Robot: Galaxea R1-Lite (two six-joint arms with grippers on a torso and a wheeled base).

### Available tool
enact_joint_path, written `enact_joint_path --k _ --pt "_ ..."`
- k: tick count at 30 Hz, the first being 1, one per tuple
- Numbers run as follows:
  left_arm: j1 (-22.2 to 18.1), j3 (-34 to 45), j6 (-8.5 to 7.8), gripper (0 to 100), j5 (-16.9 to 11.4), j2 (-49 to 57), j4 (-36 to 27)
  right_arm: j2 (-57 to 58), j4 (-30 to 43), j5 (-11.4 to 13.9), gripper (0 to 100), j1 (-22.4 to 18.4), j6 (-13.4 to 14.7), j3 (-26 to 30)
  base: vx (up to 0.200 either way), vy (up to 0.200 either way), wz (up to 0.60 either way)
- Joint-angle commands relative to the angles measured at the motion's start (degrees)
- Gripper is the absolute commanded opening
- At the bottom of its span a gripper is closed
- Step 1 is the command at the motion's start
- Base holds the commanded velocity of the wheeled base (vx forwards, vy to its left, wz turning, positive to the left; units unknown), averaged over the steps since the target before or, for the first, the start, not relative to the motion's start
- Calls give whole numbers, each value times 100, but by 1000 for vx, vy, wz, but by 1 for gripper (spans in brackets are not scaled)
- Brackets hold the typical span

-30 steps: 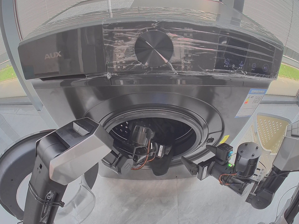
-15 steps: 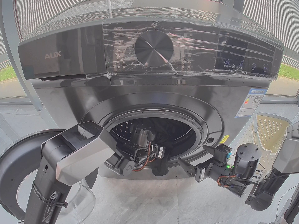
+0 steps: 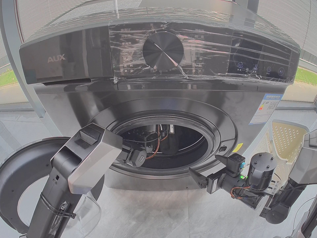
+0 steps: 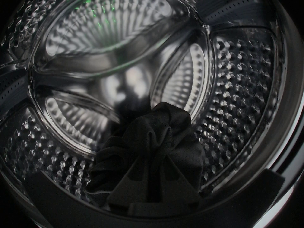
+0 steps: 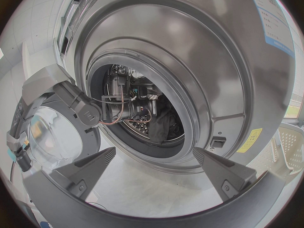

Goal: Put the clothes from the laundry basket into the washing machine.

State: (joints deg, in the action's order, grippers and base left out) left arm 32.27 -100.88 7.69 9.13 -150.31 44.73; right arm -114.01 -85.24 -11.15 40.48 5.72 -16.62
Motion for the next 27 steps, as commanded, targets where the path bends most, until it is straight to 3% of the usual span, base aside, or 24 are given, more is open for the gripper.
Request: enact_joint_path --k 1,14,15,22,27 --pt "-133 -626 13 0 133 -429 142 -16 -2 -1 100 3 0 0 0 0 0" --pt "-142 -696 4 0 133 -490 273 -25 -2 8 100 -6 0 9 0 0 0" --pt "-133 -696 4 100 133 -490 282 -25 -2 8 100 -6 0 9 0 0 0" --pt "-36 -486 48 100 133 -438 370 -25 7 8 100 -23 8 9 0 0 0" --pt "131 226 4 100 98 -200 370 -25 16 8 100 -32 8 18 0 0 0"
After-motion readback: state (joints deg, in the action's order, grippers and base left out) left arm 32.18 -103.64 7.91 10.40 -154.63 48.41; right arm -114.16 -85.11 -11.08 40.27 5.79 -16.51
